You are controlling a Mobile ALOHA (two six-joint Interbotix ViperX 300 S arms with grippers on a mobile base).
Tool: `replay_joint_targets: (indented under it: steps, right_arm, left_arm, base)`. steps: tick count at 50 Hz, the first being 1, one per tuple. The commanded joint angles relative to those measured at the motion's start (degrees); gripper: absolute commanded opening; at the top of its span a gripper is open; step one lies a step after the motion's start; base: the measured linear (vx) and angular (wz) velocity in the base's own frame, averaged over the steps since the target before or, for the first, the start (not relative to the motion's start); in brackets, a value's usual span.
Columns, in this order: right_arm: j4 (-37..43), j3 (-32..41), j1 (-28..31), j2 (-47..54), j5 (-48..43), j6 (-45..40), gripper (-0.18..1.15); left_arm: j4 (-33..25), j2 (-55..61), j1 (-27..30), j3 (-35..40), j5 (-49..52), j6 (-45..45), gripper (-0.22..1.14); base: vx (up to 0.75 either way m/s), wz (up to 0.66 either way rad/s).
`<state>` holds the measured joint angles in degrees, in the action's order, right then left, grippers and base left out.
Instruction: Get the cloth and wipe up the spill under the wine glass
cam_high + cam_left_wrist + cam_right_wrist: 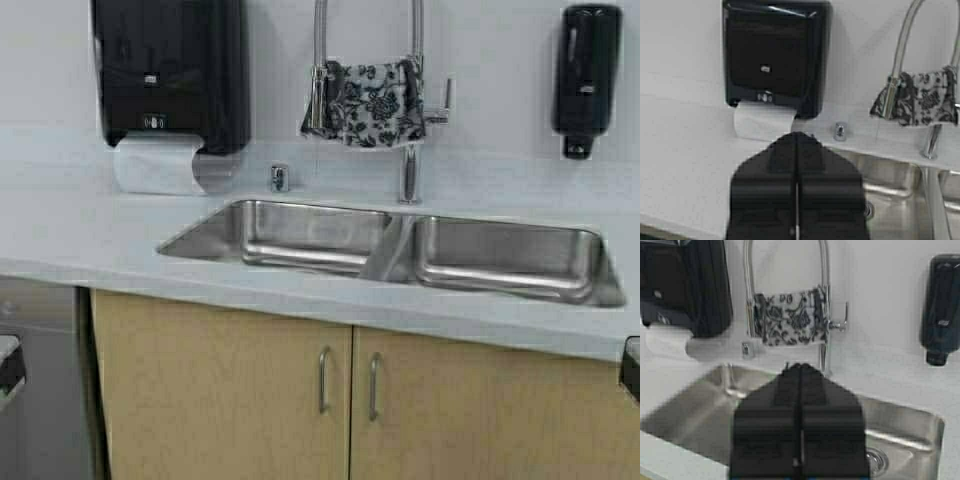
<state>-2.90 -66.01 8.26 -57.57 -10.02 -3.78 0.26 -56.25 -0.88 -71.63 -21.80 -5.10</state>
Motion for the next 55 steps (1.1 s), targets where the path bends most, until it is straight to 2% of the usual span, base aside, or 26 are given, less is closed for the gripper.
replay_joint_targets:
  steps: [1, 14, 23, 46, 55]
  right_arm:
    - [-2.02, 3.78, 1.85, 0.18, 5.89, 0.18, 0.05]
    - [-2.37, 10.55, 10.02, 1.58, 8.79, -0.09, 0.05]
    - [-2.37, 14.41, 13.01, 9.49, 6.50, -0.09, 0.05]
    - [-2.37, 16.44, 18.98, 39.90, -18.63, -0.18, 0.06]
    - [-2.37, 17.75, 19.07, 48.52, -24.96, -0.09, 0.18]
  left_arm:
    - [0.09, -0.97, 0.00, 0.26, 0.97, -0.35, 0.03]
    - [0.09, -9.49, 0.00, -1.14, 4.92, -0.26, 0.02]
    - [-0.09, -12.57, 0.09, -1.93, 5.27, -0.44, 0.02]
    - [-0.26, -13.01, 0.00, -1.93, 5.27, -0.53, 0.02]
    - [-0.35, -13.10, 0.09, -1.85, 5.27, -0.53, 0.02]
  base:
    - [0.32, 0.05]
    - [0.31, 0.00]
    - [0.28, -0.04]
    - [0.21, 0.01]
    - [0.19, 0.04]
